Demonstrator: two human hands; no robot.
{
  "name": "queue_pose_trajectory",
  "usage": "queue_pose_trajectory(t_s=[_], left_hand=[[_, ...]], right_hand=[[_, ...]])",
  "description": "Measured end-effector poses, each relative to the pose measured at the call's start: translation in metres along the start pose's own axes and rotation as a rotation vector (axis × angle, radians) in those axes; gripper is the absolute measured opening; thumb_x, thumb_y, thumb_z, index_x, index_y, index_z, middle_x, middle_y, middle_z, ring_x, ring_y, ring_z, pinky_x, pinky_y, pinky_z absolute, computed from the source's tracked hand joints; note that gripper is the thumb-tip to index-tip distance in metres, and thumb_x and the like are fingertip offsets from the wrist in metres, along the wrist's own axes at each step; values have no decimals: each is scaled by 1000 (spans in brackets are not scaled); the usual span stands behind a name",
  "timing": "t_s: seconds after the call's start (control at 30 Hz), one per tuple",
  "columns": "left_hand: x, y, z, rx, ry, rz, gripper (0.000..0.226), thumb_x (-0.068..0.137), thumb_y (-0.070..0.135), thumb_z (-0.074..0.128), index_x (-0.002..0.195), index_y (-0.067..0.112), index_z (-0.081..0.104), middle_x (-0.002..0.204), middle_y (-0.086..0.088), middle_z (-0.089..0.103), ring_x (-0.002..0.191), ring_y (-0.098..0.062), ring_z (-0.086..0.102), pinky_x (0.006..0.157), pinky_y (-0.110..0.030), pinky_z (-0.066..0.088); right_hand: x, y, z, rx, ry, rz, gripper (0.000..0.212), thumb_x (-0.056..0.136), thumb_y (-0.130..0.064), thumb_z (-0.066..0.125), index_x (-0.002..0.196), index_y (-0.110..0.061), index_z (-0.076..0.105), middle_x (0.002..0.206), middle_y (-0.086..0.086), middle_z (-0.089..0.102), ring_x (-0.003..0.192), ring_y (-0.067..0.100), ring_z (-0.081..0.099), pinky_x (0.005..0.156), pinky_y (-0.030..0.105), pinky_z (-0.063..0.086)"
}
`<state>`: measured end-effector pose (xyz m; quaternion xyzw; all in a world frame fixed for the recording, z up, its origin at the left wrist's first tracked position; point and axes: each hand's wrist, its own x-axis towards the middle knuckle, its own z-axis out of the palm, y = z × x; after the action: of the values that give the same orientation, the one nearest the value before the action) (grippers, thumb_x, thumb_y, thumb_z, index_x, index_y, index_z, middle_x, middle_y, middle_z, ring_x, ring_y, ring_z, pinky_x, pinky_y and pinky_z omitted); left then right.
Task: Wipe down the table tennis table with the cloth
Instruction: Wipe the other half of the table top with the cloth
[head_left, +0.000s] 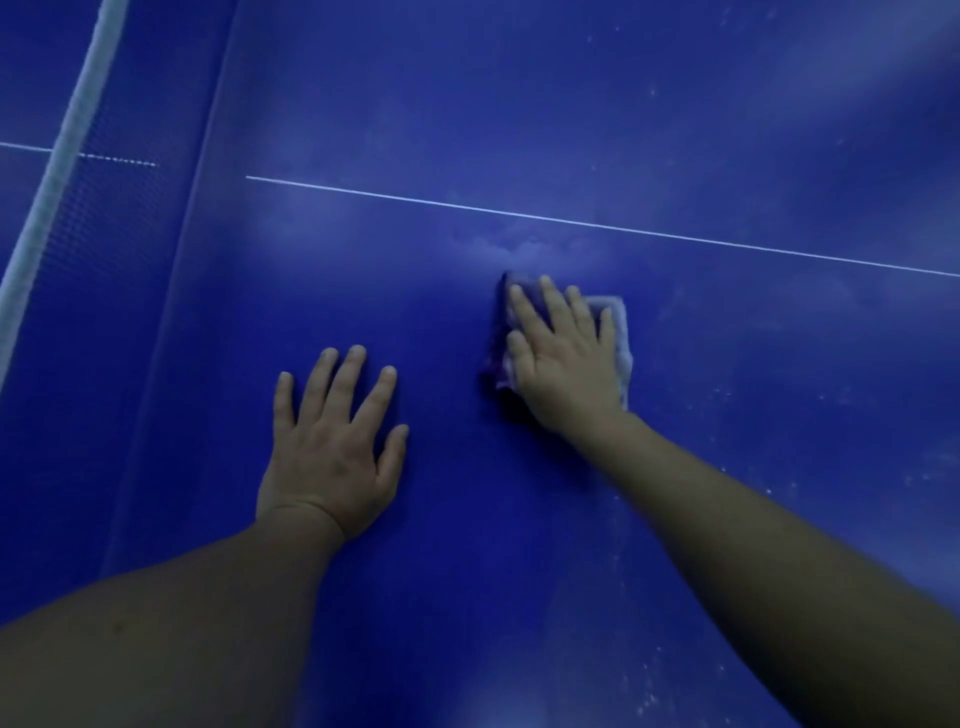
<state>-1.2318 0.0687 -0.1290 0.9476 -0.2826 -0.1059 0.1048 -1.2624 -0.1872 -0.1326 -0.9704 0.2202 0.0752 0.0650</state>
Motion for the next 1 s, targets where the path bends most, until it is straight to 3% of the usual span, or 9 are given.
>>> queue_pose_trajectory(t_s=[0.17, 0.33, 0.43, 0.6, 0.7, 0.8, 0.87, 0.93, 1.0], left_hand=[[4, 2, 0, 19, -8, 12, 69, 95, 54, 23, 153, 21, 39, 164, -10, 26, 153, -29, 14, 122, -59, 6], [3, 3, -2, 21, -27, 6, 69, 95, 55, 21, 154, 23, 36, 165, -9, 22, 154, -28, 10, 122, -58, 3], [3, 2, -2, 21, -24, 4, 69, 95, 54, 21, 154, 23, 37, 165, -9, 23, 154, -28, 11, 122, -59, 5], [4, 1, 0, 22, -16, 6, 68, 95, 54, 22, 154, 23, 37, 165, -8, 23, 154, -28, 11, 122, -59, 7], [4, 0, 1, 16, -8, 8, 67, 96, 54, 25, 153, 23, 39, 164, -9, 25, 154, -29, 13, 122, -60, 7], [3, 0, 2, 31, -8, 9, 66, 96, 53, 25, 153, 23, 39, 164, -9, 24, 153, -29, 13, 122, -60, 7], [3, 0, 2, 36, -16, 6, 66, 96, 53, 23, 153, 24, 38, 165, -9, 23, 154, -28, 12, 122, -60, 7], [3, 0, 2, 38, -18, 9, 67, 96, 54, 22, 154, 24, 37, 165, -9, 22, 154, -28, 12, 122, -60, 7], [4, 0, 2, 42, -13, 6, 67, 96, 54, 22, 154, 24, 37, 165, -8, 22, 154, -28, 12, 122, -60, 7]], right_hand=[[90, 42, -31, 116, 26, 273, 56, 106, -41, 22, 161, -36, 12, 170, -2, 7, 155, 28, 4, 122, 60, -2], [-5, 15, -5, 7, 45, -139, 57, 101, -46, 26, 157, -34, 32, 166, 0, 25, 152, 30, 20, 121, 55, 8], [5, 40, -13, -52, -15, -315, 58, 100, -49, 26, 154, -32, 39, 163, 1, 34, 149, 34, 29, 119, 57, 15], [68, 47, -26, -92, -36, -210, 55, 105, -45, 29, 159, -36, 23, 168, -4, 17, 155, 30, 12, 123, 53, 3], [28, 48, -21, -37, -5, -244, 58, 100, -42, 31, 157, -35, 30, 168, -2, 17, 154, 35, 10, 122, 54, 3], [-15, 45, -12, 130, 81, 71, 62, 90, -51, 37, 152, -42, 39, 170, 0, 8, 154, 35, -1, 122, 61, -1], [-21, 32, -5, 207, 25, 280, 74, 86, -77, 32, 154, -50, 23, 170, -5, -6, 154, 29, -13, 120, 61, -9], [-5, 26, -2, 144, 24, 301, 81, 85, -86, 33, 156, -51, 15, 170, -4, -7, 154, 31, -13, 118, 61, -10], [29, 30, -9, 147, 63, 305, 72, 93, -76, 34, 157, -46, 20, 170, -2, -1, 154, 35, -8, 119, 65, -6]])
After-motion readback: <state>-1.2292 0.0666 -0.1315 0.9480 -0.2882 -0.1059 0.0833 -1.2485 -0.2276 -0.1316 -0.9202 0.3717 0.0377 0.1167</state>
